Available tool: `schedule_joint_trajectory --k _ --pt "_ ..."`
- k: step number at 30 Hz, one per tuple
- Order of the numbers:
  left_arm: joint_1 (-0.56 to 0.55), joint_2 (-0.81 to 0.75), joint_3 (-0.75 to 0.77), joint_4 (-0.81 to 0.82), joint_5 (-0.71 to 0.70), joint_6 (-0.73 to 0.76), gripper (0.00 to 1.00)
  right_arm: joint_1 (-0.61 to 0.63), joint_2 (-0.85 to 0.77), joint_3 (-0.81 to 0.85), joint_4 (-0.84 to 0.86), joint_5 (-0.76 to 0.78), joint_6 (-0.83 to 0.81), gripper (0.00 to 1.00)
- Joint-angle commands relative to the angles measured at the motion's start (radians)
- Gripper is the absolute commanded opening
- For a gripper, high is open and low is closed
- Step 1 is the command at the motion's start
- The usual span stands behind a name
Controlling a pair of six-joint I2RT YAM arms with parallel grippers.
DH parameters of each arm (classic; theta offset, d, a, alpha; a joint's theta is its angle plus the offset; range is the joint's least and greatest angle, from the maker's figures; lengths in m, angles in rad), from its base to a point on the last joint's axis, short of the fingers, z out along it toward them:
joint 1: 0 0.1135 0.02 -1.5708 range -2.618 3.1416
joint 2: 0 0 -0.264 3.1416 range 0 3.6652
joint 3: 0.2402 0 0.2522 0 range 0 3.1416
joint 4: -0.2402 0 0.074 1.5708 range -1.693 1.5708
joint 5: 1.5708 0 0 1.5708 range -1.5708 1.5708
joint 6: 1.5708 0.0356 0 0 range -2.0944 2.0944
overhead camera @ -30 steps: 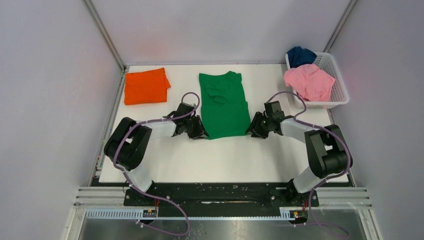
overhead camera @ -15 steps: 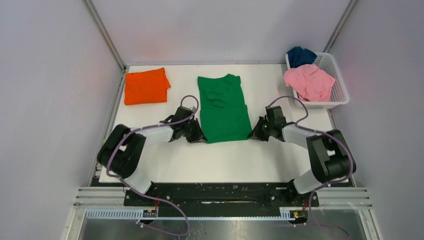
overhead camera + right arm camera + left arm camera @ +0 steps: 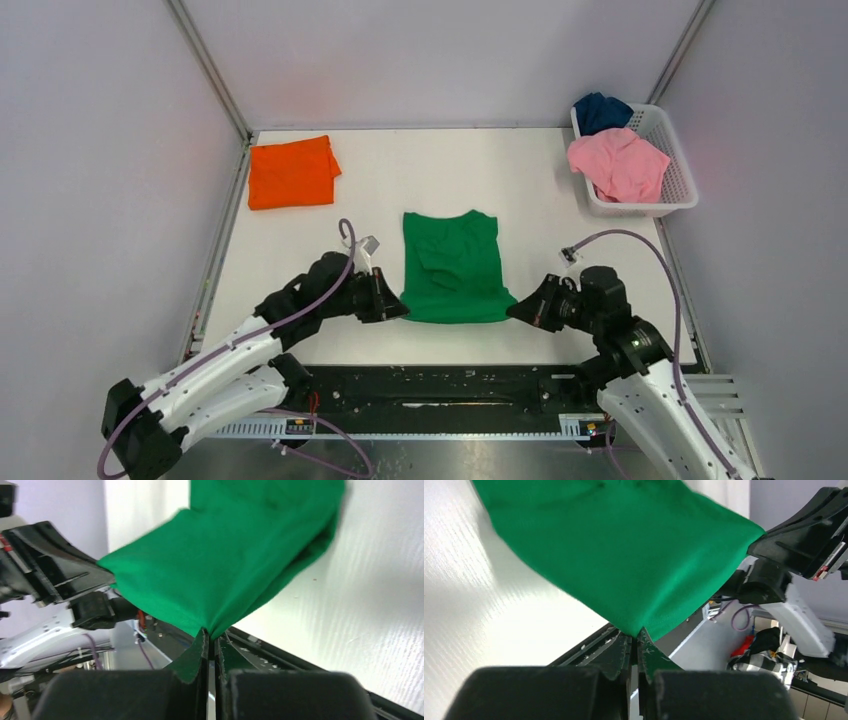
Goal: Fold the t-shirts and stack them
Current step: Fold the long partially folded tshirt into a neat square
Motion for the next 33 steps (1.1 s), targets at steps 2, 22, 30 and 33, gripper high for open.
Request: schedule_joint_trajectory --k 2,22,30,33 --pt "0.002 -0.043 0.124 -0.069 -0.043 0.03 0.0 0.006 -0.056 0.137 -0.09 0.042 0.033 0.0" --pt "0.416 0.526 0.492 0.083 0.198 0.17 0.0 -0.153 0.601 0.501 0.257 0.028 -0.041 0.0" --pt "0.468 0.751 0.622 0.083 0.204 0.162 0.0 -0.259 0.874 0.562 0.405 -0.134 0.032 0.0" --pt "0.479 0.831 0.682 0.074 0.173 0.161 0.0 -0.281 0.992 0.619 0.436 -0.149 0.034 0.0"
